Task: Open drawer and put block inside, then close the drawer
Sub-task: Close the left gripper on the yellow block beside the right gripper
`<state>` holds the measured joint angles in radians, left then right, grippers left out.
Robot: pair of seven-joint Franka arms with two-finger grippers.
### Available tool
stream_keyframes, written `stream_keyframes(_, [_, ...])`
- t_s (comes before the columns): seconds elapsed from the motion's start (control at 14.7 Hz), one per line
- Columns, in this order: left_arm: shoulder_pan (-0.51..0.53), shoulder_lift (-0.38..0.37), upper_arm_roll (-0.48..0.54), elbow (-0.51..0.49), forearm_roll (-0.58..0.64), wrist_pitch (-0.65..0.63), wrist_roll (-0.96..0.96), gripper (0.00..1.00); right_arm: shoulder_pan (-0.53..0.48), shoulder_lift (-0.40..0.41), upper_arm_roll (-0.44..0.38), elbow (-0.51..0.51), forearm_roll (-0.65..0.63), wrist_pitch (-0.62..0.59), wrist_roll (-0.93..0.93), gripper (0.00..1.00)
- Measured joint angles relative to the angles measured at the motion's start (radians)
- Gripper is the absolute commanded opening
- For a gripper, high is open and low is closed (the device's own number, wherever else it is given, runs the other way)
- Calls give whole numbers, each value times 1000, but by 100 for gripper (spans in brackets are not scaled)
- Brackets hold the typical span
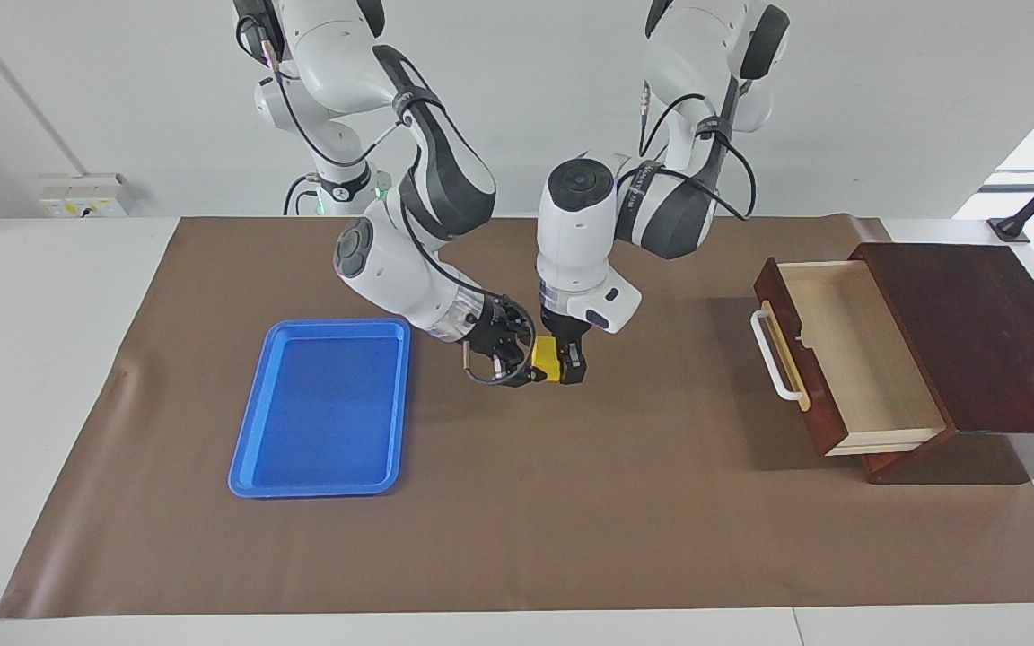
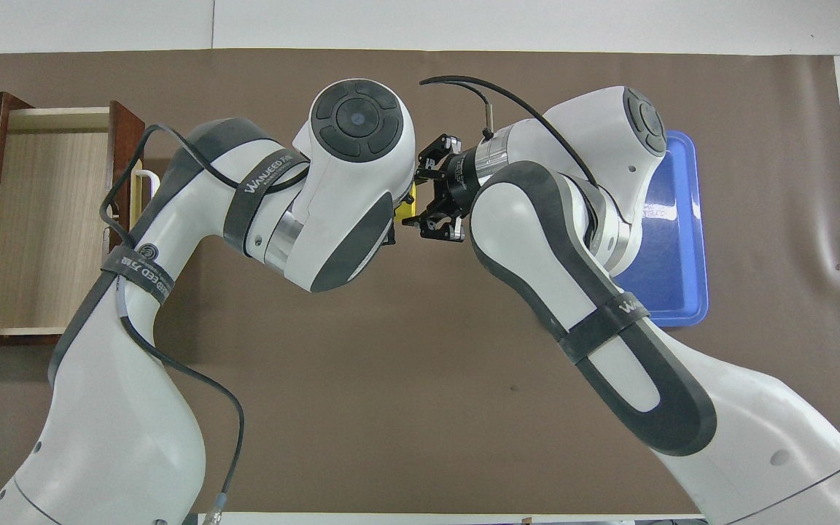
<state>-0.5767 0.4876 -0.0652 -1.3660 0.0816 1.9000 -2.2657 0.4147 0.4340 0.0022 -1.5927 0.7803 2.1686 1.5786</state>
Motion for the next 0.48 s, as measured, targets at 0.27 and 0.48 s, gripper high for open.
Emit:
stream_keyframes(0.27, [0, 0, 0, 0, 0, 0, 5, 0, 0, 0, 0, 0, 0, 0, 0, 6])
stream_keyframes(0.48, [0, 0, 1, 0, -1, 0, 6, 0, 0, 0, 0, 0, 0, 1, 0, 6])
